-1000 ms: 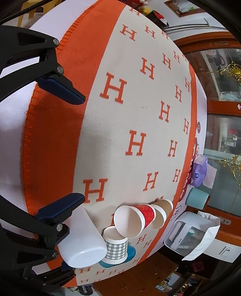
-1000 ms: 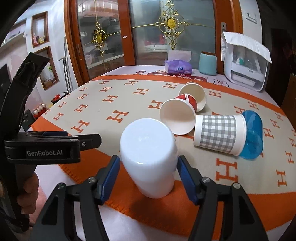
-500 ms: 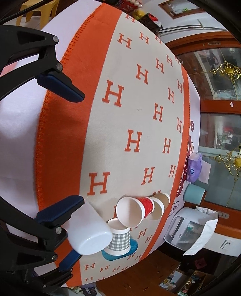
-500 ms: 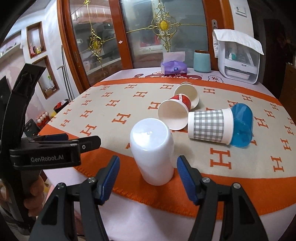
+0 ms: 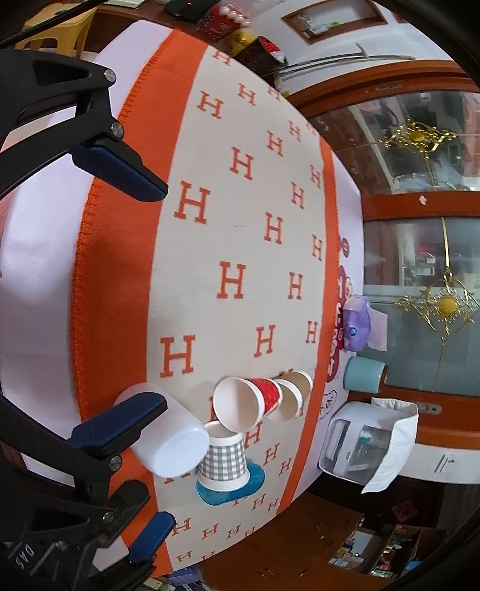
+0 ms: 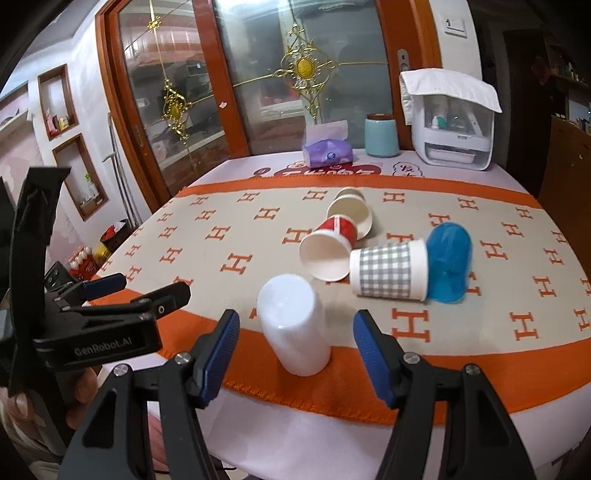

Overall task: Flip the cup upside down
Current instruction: 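Open the right tool and pull it back from the white cup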

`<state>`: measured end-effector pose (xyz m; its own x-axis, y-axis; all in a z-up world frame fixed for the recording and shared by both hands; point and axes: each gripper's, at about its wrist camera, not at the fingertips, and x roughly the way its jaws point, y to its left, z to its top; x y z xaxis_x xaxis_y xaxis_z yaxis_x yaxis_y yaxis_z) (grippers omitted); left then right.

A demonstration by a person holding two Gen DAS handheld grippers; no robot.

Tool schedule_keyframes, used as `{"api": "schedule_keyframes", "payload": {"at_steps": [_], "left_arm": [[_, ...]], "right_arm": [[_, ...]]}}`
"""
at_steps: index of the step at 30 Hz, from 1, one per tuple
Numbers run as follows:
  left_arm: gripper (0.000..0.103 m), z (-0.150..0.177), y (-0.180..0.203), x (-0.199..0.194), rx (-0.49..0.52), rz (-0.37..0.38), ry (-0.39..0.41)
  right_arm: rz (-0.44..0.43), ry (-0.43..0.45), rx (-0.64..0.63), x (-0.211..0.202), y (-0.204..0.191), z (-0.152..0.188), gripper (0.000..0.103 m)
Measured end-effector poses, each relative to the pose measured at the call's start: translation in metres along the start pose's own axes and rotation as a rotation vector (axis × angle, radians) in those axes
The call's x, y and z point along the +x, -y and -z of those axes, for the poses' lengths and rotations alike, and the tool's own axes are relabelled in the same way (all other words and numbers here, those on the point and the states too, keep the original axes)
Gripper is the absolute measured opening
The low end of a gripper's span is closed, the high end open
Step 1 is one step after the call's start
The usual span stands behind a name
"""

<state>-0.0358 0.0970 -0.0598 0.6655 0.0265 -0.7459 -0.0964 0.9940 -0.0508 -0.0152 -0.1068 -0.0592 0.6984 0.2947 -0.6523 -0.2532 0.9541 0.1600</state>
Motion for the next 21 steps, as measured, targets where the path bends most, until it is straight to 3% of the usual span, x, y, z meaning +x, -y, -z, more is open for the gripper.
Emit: {"api": "schedule_keyframes", "payload": {"at_steps": [12,21], "left_arm": [[0.102,-0.041,0.023,-0.031,0.042,-0.015,0.033],[0.102,-0.067,0.047,-0.054,0.087,-0.025,0.077]], "right_arm": [[0.000,0.014,0.070,-0.037,0.007,-0.048,0.064],[0.063,0.044,0.090,-0.049,0.013,-0.064,0.064]]}}
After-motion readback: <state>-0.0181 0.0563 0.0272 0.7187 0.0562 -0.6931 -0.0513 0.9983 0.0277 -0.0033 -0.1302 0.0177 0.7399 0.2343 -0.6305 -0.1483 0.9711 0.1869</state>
